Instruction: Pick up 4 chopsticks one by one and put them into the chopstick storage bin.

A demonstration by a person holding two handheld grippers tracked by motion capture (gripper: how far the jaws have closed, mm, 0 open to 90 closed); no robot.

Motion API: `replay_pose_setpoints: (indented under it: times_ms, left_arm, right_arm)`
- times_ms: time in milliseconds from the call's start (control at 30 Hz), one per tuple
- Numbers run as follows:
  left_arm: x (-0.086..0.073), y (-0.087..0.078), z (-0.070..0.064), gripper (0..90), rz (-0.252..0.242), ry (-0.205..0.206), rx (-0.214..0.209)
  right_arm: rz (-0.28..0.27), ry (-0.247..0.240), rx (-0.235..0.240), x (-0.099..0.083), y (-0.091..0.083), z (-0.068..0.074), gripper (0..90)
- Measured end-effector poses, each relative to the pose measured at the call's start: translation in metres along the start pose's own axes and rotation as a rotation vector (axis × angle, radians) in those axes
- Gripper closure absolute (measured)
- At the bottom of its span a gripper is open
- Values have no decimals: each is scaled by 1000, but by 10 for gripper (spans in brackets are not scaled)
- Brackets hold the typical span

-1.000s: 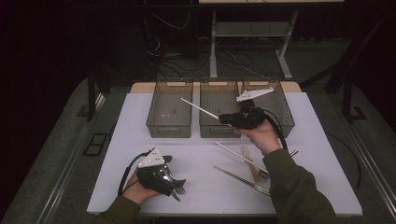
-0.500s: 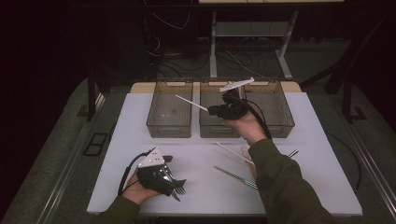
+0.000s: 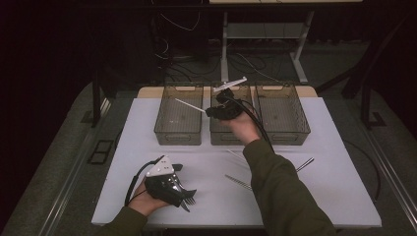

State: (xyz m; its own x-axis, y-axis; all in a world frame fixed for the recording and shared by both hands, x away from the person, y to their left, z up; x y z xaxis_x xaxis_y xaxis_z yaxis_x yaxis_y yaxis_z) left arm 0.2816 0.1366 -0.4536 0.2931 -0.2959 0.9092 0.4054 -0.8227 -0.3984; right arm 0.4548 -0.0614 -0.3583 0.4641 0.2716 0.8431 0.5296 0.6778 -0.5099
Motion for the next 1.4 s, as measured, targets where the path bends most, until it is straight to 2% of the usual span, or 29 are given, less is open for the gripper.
replay_pose_setpoints:
  times_ms: [400,500,633,1033,1067,1133,1200,1267,1400]
  left_arm:
    - [0,0,-1,0,-8,-2,-6]
    - [0,0,-1,0,-8,0,-9]
    - [0,0,-1,0,-4,3,-14]
    - [1,1,-2,0,-7,-1,-17]
    - [1,1,-2,0,-7,-1,-18]
    - [1,1,-2,0,-10,0,-18]
    - [1,1,-2,0,-11,2,-20]
    - [1,1,-2,0,-11,6,-20]
    - [1,1,-2,0,-9,6,-18]
  right_arm:
    - [37,-4,-53,14,42,0,846]
    - [45,-1,-61,15,49,1,847]
    - [66,-5,-64,12,68,7,846]
    - [97,-19,-104,14,97,14,836]
    - [94,-25,-119,14,98,15,817]
    - [75,-9,-125,17,99,15,681]
    - [62,-13,-123,19,97,16,633]
    - [50,-9,-95,21,93,16,542]
    - [44,7,-57,22,89,18,485]
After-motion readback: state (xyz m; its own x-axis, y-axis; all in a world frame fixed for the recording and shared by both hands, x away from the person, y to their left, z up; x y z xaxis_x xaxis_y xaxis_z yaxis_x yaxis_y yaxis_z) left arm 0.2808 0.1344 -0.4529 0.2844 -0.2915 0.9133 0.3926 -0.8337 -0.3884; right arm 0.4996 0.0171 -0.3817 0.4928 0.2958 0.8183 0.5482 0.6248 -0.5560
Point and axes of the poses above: each handheld gripper's, and its own axes: y roughly forward along the jaws, x roughly out of its top, z roughly to its left, the point moved 3 cm from there along y, roughly forward along the jaws, and after that the axes turned 9 degrees about -z, right-handed, at the moved point
